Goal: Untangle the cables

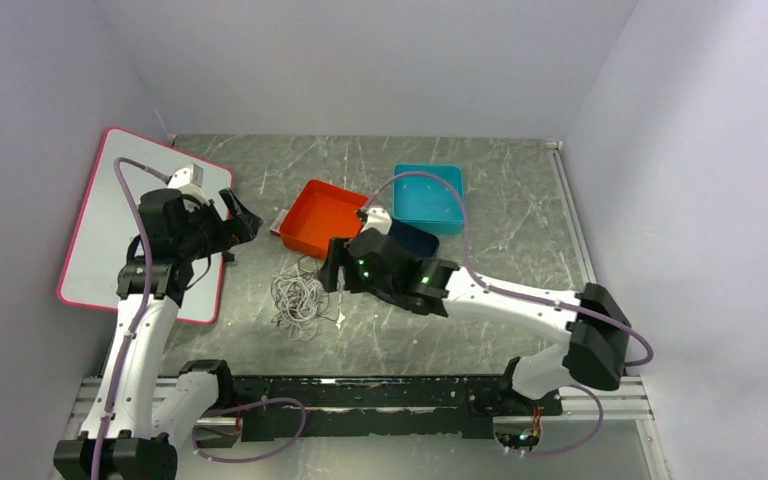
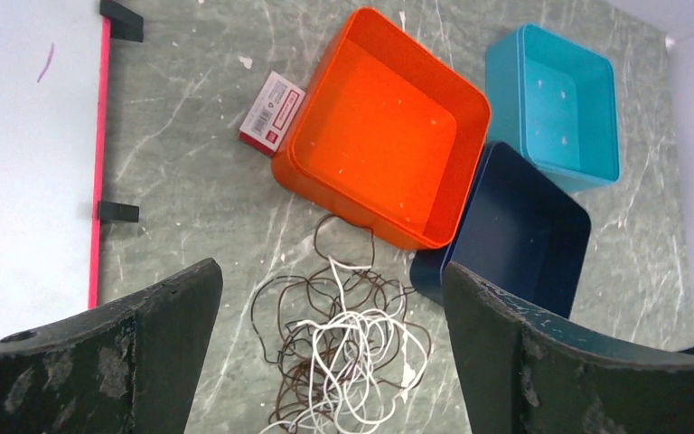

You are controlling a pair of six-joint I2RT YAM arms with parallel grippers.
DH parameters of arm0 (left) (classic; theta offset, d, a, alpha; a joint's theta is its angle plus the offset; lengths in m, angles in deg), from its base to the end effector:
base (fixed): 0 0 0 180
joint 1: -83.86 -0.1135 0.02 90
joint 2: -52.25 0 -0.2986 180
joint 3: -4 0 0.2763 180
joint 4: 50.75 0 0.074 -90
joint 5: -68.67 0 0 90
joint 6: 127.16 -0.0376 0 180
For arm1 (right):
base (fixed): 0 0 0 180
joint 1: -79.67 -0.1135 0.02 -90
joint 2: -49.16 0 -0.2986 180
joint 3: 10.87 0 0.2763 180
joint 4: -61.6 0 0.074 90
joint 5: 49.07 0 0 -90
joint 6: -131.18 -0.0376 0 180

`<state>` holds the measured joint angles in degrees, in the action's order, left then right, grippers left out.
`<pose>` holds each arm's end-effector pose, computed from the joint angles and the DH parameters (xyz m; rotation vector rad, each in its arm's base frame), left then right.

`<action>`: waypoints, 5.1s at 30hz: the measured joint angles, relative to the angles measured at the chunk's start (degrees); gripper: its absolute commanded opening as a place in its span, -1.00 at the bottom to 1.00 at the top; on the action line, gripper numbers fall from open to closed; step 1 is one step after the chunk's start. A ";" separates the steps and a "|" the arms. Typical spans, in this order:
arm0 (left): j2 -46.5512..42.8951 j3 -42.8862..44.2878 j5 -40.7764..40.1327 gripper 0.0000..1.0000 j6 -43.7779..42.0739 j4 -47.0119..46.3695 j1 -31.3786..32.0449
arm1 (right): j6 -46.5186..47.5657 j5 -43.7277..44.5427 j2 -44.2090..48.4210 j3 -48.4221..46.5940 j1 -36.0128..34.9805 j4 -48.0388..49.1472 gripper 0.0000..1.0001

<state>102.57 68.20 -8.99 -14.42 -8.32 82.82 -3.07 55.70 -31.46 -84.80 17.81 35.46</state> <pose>0.1950 -0.0045 0.3567 -0.2983 2.0666 -0.4544 0.1681 0.2940 0.3161 -0.1856 2.2264 0.7969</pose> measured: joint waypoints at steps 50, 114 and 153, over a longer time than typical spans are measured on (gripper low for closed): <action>-3.96 -3.69 4.72 0.91 -3.50 -0.04 0.00 | -8.00 5.49 -23.85 -3.98 -5.73 14.88 -0.87; -17.09 -30.95 26.93 0.61 13.60 -38.29 0.02 | 11.69 -27.54 -14.47 -29.62 5.29 0.94 -1.00; -2.58 -36.68 16.48 -0.15 12.02 -43.60 12.87 | 12.09 -25.46 -5.97 -32.37 5.29 11.13 -1.00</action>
<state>99.99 31.53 7.49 -2.40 -51.93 95.70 9.02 30.23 -37.42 -117.17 23.10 46.58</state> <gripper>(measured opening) 0.436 0.041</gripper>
